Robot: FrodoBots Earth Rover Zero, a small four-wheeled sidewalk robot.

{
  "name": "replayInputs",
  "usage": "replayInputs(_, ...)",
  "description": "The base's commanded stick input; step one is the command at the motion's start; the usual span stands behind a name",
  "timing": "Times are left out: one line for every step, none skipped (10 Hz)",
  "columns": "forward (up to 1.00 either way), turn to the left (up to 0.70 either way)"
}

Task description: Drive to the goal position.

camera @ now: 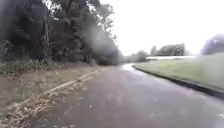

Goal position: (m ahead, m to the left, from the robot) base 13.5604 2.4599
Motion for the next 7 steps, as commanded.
replayInputs(0.70,0.00)
replayInputs(0.70,0.00)
replayInputs(0.70,0.00)
replayInputs(0.70,0.00)
replayInputs(0.70,0.00)
replayInputs(0.70,0.00)
replayInputs(0.70,0.00)
